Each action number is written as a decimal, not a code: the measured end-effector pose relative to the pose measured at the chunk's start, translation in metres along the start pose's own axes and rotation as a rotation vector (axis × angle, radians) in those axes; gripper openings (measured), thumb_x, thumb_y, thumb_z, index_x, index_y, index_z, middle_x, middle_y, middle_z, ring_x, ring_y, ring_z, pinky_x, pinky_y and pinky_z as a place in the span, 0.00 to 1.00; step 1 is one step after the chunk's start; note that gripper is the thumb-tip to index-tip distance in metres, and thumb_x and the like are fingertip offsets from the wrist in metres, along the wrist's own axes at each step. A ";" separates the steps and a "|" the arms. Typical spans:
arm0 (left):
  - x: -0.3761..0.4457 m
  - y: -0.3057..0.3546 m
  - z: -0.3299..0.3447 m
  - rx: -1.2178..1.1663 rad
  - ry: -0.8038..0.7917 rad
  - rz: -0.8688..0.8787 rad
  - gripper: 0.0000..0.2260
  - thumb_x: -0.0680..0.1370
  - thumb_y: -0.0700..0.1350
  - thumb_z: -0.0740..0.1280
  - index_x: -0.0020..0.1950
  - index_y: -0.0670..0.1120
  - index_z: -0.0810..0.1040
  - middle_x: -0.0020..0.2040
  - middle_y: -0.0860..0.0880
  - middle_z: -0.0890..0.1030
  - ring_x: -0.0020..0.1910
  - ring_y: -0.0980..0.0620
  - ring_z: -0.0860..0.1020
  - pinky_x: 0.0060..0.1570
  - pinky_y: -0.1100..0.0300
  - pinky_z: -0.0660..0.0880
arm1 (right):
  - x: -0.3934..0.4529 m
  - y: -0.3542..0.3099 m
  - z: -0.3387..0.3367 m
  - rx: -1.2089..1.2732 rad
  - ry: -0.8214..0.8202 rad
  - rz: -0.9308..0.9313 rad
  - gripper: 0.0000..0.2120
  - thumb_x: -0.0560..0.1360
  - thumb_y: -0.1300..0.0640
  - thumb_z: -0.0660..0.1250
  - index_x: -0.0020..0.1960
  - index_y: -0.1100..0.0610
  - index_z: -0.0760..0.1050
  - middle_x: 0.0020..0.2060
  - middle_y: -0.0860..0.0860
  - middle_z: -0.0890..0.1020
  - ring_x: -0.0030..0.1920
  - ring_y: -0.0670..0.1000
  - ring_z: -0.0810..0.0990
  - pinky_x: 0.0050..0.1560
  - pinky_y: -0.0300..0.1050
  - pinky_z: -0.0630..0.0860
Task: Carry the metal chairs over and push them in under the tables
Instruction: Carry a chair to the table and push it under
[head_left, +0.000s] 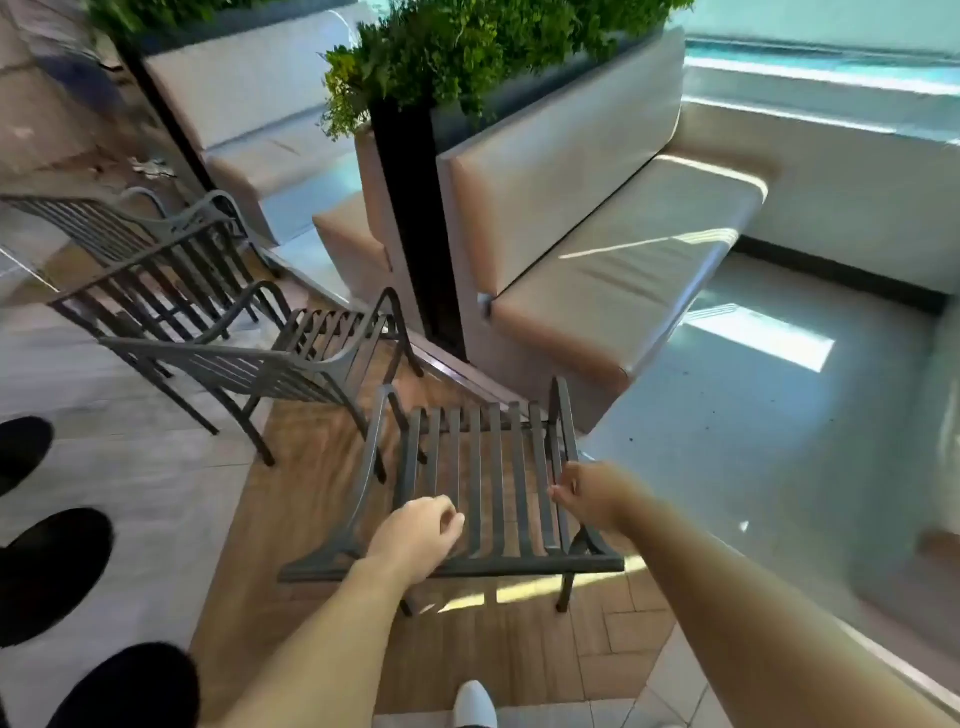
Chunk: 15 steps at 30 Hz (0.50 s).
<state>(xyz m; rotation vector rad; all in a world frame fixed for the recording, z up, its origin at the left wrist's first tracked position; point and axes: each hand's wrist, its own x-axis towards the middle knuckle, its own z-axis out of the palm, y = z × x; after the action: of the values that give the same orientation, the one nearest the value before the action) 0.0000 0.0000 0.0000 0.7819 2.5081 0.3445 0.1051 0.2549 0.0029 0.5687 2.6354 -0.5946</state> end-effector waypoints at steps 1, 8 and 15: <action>-0.003 -0.011 0.000 -0.007 -0.027 -0.002 0.13 0.85 0.59 0.58 0.59 0.54 0.77 0.53 0.56 0.80 0.47 0.58 0.78 0.40 0.65 0.71 | 0.004 -0.007 0.012 0.023 -0.053 0.027 0.22 0.82 0.37 0.59 0.67 0.52 0.74 0.59 0.51 0.83 0.58 0.53 0.81 0.60 0.50 0.78; 0.001 -0.093 0.017 0.063 -0.213 -0.002 0.28 0.82 0.70 0.52 0.69 0.53 0.76 0.63 0.55 0.77 0.60 0.55 0.77 0.58 0.57 0.75 | 0.002 -0.051 0.092 0.089 -0.223 0.135 0.41 0.73 0.21 0.56 0.73 0.48 0.71 0.68 0.50 0.77 0.65 0.52 0.78 0.64 0.53 0.77; 0.005 -0.136 0.051 0.263 -0.251 0.115 0.38 0.78 0.72 0.58 0.81 0.52 0.63 0.77 0.52 0.69 0.77 0.49 0.67 0.76 0.52 0.63 | 0.005 -0.060 0.137 -0.098 -0.220 0.129 0.46 0.71 0.20 0.58 0.81 0.43 0.58 0.79 0.51 0.65 0.79 0.58 0.61 0.77 0.58 0.60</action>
<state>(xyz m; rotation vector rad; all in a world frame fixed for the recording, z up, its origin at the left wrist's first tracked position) -0.0401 -0.1021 -0.0956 1.0067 2.3020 -0.0474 0.1096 0.1418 -0.0947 0.6018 2.3862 -0.4578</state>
